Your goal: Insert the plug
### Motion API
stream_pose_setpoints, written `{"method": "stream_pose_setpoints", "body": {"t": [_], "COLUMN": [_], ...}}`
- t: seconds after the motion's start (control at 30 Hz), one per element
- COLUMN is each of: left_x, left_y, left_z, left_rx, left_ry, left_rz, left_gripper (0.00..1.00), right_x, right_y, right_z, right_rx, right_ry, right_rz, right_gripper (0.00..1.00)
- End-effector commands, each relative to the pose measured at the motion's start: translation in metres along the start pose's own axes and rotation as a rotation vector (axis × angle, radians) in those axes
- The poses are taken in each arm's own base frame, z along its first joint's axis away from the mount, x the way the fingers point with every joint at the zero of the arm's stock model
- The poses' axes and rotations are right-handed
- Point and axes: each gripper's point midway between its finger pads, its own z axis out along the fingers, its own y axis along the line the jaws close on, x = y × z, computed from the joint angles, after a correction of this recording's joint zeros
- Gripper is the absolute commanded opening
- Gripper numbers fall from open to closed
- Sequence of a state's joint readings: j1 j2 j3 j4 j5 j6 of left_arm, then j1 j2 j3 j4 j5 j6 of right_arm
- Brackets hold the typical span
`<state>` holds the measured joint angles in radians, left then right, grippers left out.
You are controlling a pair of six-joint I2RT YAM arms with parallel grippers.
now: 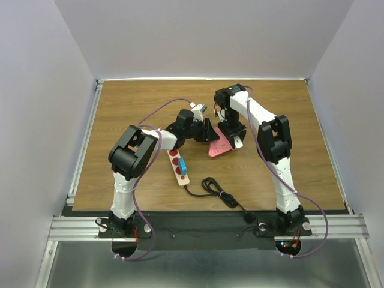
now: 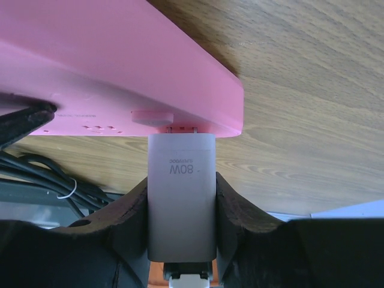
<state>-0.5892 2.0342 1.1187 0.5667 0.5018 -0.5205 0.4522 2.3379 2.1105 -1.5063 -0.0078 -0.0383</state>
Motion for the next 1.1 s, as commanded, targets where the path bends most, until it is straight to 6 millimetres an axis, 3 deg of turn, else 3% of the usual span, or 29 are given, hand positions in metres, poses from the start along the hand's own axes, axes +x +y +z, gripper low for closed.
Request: {"method": "stream_pose_setpoints", "body": {"t": [0.0, 0.43, 0.67, 0.77, 0.8, 0.93, 1.07], "left_x": [0.029, 0.034, 0.033, 0.032, 0.032, 0.020, 0.013], "left_y": [-0.013, -0.019, -0.014, -0.002, 0.002, 0.026, 0.039], "left_z": [0.009, 0.010, 0.012, 0.010, 0.009, -0.001, -0.006], "left_rx": [0.050, 0.091, 0.066, 0.035, 0.023, -0.022, -0.052], "left_ry": [0.091, 0.104, 0.098, 0.096, 0.096, 0.072, 0.061], "left_rz": [0.130, 0.110, 0.085, 0.053, 0.044, 0.009, 0.001], "left_gripper": [0.00, 0.00, 0.00, 0.00, 0.00, 0.00, 0.00], "right_x": [-0.082, -0.093, -0.096, -0.092, -0.090, -0.080, -0.069], "right_y": [0.013, 0.013, 0.015, 0.017, 0.016, 0.012, 0.012], "right_z": [0.023, 0.045, 0.021, 0.006, 0.003, -0.013, -0.027], "right_rx": [-0.054, -0.047, -0.057, -0.062, -0.056, -0.043, -0.039], "right_ry": [-0.236, -0.240, -0.303, -0.330, -0.330, -0.358, -0.384], "right_rz": [-0.043, 0.014, 0.015, 0.042, 0.045, 0.045, 0.044], "right_gripper": [0.00, 0.01, 0.01, 0.13, 0.26, 0.48, 0.58]}}
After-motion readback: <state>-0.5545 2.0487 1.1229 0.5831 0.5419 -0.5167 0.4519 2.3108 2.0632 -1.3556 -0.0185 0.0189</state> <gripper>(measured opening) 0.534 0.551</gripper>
